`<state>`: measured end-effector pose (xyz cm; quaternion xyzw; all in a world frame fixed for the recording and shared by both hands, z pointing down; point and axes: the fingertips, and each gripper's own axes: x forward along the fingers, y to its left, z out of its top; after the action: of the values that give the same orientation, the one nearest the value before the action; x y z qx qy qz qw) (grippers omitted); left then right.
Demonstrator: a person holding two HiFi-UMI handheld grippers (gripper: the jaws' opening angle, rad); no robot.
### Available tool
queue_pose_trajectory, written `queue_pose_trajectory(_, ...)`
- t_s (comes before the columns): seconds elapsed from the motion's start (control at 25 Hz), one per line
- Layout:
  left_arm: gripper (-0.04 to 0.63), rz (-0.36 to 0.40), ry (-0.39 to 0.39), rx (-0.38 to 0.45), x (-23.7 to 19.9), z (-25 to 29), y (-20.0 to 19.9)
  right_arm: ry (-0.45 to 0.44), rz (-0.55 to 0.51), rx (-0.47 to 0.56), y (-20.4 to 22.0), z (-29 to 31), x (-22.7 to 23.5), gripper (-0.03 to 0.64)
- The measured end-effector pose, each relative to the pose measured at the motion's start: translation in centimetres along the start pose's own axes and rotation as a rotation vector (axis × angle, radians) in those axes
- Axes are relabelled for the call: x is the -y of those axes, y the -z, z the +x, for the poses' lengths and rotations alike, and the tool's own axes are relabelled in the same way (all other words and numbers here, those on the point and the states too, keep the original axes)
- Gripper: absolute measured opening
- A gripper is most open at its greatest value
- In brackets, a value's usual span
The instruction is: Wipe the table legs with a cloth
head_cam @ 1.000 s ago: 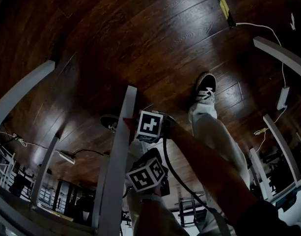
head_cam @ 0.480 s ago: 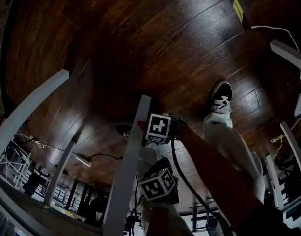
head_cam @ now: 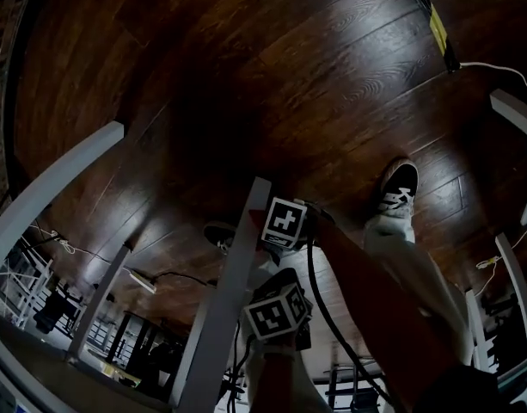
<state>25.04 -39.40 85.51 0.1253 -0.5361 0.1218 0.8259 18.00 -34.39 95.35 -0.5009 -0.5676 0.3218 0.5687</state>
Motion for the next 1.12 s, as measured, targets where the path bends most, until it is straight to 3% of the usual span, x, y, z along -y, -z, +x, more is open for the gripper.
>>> queue_pose_trajectory(0.08, 0.0, 0.004, 0.012, 0.004, 0.5, 0.8, -0.6, 0.004, 0.024, -0.005, 0.2, 0.2, 0.7, 0.095)
queue_pose_trajectory(0.28, 0.0, 0.044, 0.013, -0.014, 0.7, 2.1, -1.4, 0.129, 0.085, -0.014, 0.7, 0.3, 4.2, 0.094)
queue_pose_trajectory(0.4, 0.0, 0.038, 0.015, -0.012, 0.5, 2.7, -1.9, 0.155, 0.155, -0.057, 1.7, -0.1, 5.1, 0.094)
queue_pose_trajectory(0.48, 0.0, 0.039, 0.018, -0.007, 0.5, 3.1, -2.2, 0.237, 0.176, -0.084, 2.2, -0.4, 6.9, 0.094)
queue_pose_trajectory(0.64, 0.0, 0.039, 0.018, -0.01, 0.3, 3.7, -2.4, 0.367, 0.19, -0.039, 1.3, 0.5, 9.9, 0.094)
queue_pose_trajectory(0.72, 0.0, 0.04, 0.013, -0.021, 0.0, 3.8, -2.4, 0.47, 0.265, -0.029, 1.6, -0.3, 11.8, 0.091)
queue_pose_trajectory(0.8, 0.0, 0.04, 0.016, -0.025, -0.1, 3.9, -2.4, 0.537, 0.376, 0.065, 1.0, -2.1, 13.7, 0.083)
queue_pose_trajectory(0.92, 0.0, 0.064, 0.015, -0.034, 0.1, 4.2, -1.9, 0.442, 0.502, 0.293, -2.1, -4.4, 14.2, 0.078)
queue_pose_trajectory(1.04, 0.0, 0.076, 0.014, -0.046, 0.4, 4.4, -1.4, 0.305, 0.506, 0.315, -4.5, -3.8, 12.8, 0.078)
queue_pose_trajectory(1.12, 0.0, 0.075, 0.02, -0.053, 0.6, 4.6, -1.0, 0.265, 0.524, 0.328, -5.3, -3.1, 12.3, 0.074)
